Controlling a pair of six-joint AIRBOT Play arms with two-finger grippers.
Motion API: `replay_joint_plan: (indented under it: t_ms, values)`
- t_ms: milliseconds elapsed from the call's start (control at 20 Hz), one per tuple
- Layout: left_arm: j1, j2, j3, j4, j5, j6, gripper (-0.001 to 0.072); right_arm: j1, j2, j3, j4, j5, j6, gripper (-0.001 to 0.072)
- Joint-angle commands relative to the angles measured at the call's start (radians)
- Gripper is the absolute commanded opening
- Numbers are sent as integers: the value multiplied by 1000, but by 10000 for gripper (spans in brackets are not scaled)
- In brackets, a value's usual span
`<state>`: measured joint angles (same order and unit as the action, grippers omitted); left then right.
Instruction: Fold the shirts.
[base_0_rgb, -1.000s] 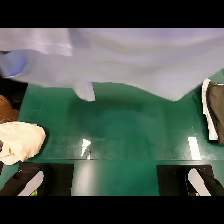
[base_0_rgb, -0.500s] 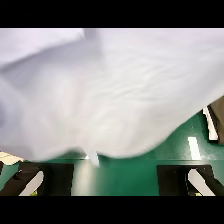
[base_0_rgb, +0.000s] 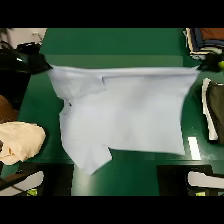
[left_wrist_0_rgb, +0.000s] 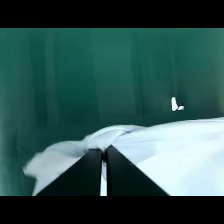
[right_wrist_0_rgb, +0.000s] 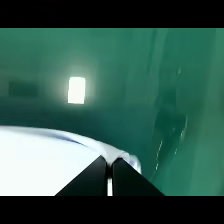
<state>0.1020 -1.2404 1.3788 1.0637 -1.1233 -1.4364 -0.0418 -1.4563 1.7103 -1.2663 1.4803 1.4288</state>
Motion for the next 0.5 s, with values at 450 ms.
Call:
replay_joint_plan:
  t_ms: [450]
  values:
    - [1,-300,60,-39,55,93,20,36,-324,165,-40,-84,-20,14]
